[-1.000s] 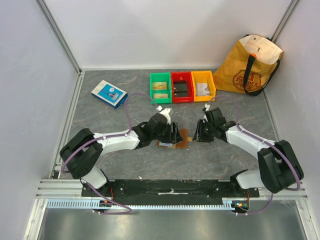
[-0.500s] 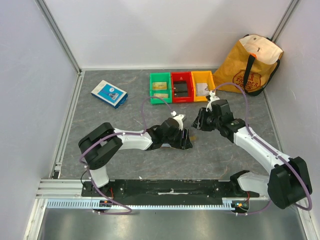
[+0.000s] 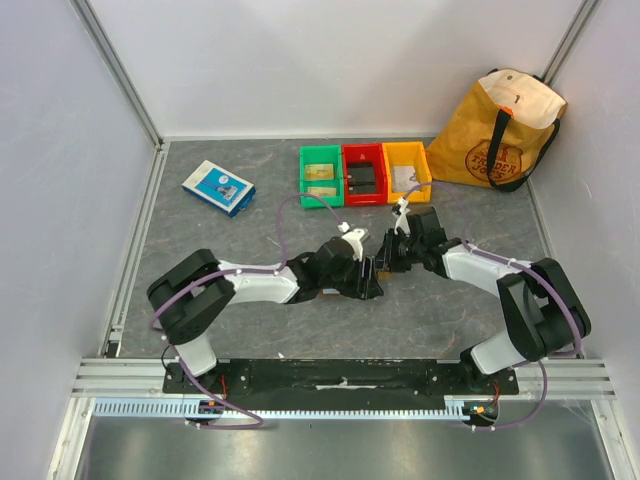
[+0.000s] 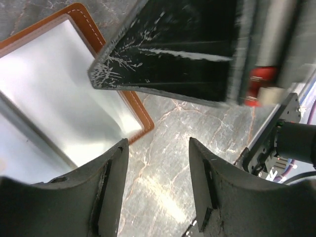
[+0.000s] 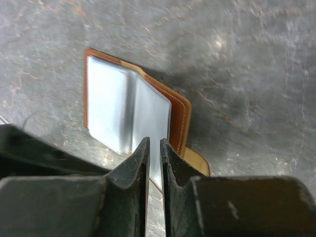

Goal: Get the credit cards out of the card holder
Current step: Remove the credit card from the card holder.

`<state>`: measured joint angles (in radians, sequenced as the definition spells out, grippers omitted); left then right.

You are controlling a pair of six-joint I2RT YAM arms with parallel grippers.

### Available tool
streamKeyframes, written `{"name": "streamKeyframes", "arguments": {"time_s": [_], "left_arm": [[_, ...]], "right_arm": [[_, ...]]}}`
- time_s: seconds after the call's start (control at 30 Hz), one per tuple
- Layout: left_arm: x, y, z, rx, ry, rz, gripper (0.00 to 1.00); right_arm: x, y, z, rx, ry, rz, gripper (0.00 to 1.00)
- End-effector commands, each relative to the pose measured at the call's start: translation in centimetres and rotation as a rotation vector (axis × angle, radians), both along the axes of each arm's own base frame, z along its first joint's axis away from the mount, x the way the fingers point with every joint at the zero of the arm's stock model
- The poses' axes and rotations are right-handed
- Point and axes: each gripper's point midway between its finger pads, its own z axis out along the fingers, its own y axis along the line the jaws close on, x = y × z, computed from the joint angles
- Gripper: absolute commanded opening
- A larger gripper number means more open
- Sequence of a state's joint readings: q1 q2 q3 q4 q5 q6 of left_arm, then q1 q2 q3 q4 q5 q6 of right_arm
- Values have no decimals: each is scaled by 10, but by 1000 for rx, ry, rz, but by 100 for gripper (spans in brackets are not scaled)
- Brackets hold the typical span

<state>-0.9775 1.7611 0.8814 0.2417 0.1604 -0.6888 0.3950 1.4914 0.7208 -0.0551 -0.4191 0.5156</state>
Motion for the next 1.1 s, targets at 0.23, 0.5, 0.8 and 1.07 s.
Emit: {"name": "streamKeyframes", "arguments": {"time_s": [0.23, 0.5, 0.8, 1.07], "left_arm": [[28, 61, 37, 50, -140, 284, 69], [48, 85, 17, 264, -179, 341, 81], [50, 86, -1, 328, -162, 334, 81], [50, 87, -7, 356, -147, 339, 81]], "right_arm": [[-23, -17, -47, -34, 79, -16, 18], [-30, -21, -54, -47, 77, -16, 17], [-29, -21, -54, -54, 61, 2, 17], [-29, -20, -53, -52, 52, 10, 16]]}}
